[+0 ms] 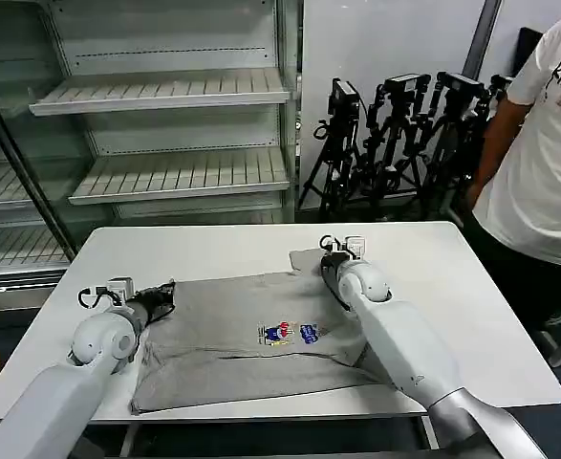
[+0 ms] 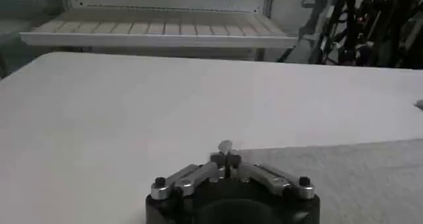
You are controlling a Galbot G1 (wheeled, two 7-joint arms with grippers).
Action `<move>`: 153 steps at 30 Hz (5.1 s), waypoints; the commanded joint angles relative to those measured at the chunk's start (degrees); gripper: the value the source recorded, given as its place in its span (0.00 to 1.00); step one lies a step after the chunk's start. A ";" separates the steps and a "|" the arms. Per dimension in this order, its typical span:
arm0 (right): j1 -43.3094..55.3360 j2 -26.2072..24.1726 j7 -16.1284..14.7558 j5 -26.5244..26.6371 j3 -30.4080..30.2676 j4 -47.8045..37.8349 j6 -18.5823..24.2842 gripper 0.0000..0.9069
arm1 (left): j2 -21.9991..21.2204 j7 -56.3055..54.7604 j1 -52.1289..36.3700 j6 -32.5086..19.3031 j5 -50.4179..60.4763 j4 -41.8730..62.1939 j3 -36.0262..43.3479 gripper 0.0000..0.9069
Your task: Fold and organize the clothes.
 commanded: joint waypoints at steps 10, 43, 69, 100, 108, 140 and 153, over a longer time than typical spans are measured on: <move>-2.76 -2.13 -1.79 -0.90 2.24 9.69 6.67 0.00 | 1.99 0.41 4.80 -0.18 -0.85 -9.87 -5.73 0.03; -32.96 -17.73 -3.46 -0.22 17.64 41.40 6.67 0.00 | 5.90 1.99 24.99 -0.18 -0.77 -27.92 -18.03 0.03; -22.11 -11.69 -2.73 -5.55 11.26 33.46 13.21 0.00 | 4.22 0.95 18.67 -1.85 4.34 -21.17 -18.22 0.03; -46.57 -14.49 -5.73 -12.03 21.26 44.08 16.82 0.00 | 0.60 2.22 34.30 -2.40 11.92 -31.38 -20.23 0.03; -46.69 -13.66 -6.05 -13.17 20.85 41.96 16.79 0.00 | -0.16 3.06 36.72 -2.63 13.55 -30.51 -20.05 0.03; -45.13 -13.21 -5.67 -12.98 18.58 42.65 11.43 0.00 | -0.03 4.28 38.29 -0.32 16.98 -31.44 -20.54 0.03; -47.80 -13.74 -5.68 -13.63 20.18 45.28 11.70 0.00 | -1.82 4.23 42.36 -0.34 19.19 -33.50 -21.12 0.03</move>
